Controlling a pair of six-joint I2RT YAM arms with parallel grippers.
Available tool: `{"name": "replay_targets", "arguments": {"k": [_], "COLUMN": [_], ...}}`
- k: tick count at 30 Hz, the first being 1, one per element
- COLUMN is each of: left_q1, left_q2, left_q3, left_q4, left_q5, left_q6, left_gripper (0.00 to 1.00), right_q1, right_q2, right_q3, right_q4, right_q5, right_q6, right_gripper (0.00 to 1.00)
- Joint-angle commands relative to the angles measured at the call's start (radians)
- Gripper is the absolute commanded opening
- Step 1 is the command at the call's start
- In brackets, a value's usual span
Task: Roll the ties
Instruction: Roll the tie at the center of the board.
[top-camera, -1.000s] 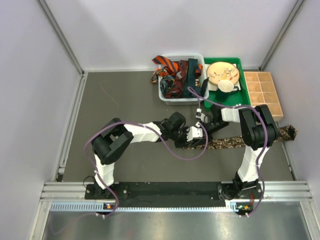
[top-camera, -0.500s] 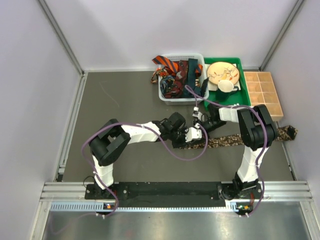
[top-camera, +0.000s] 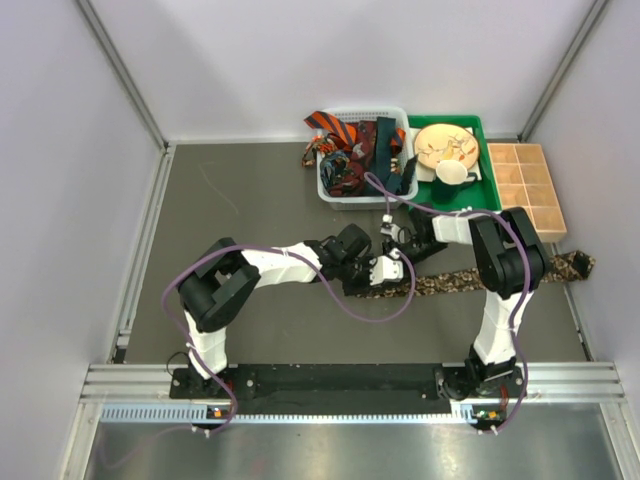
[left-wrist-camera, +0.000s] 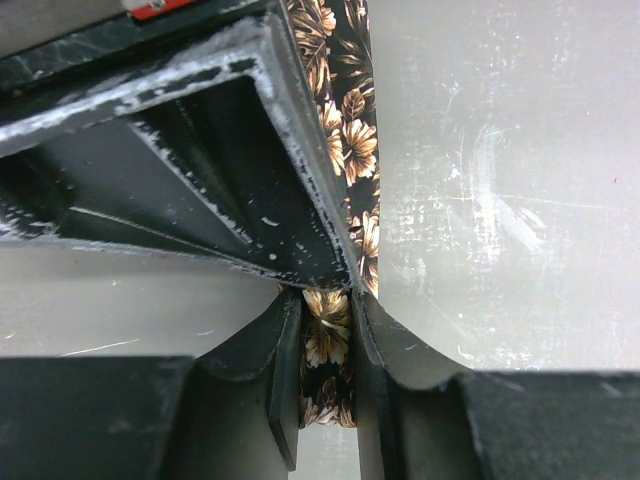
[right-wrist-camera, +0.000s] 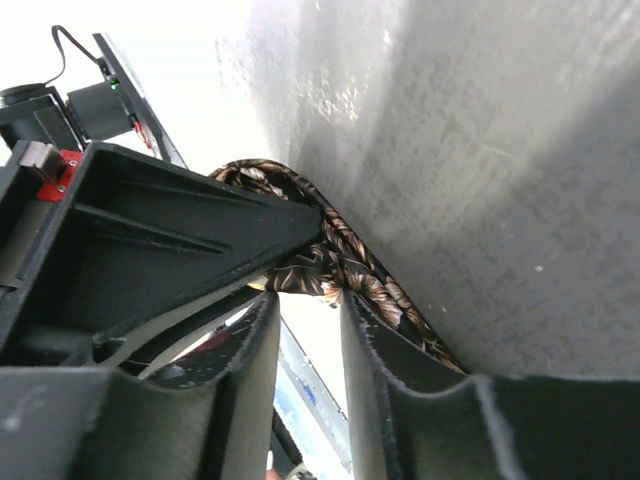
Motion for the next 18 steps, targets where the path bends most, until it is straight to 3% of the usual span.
{"name": "replay_targets", "arguments": {"k": [1,11,14,18], "left_q1": [0.004,0.004,0.004,0.004], "left_q2": [0.014,0.011,0.012,0.017], "left_q3": [-0.035,-0.032,-0.030,-0.027], "left_q4": [-0.215,-0.224,-0.229,-0.229], "left_q5": [-0.030,-0.018,-0.018,-0.023], "left_q6": [0.033,0.043,0.044,0.038], "left_gripper": [0.22,0.22,0.23,0.30], "right_q1": [0.013,0.013,0.016,0.021], "right_q2": [-0.019,-0.024,-0.029,-0.021], "right_q3": [0.042,0.041,0.032,0.029], "right_q4": [0.046,0.079,0.086,0.086], "right_q5": [0.001,0.001,-0.008,0.010], "right_q6": [0.011,0.042,0.046,0.040], "right_gripper": [0.33,0.32,0.23,0.00]}}
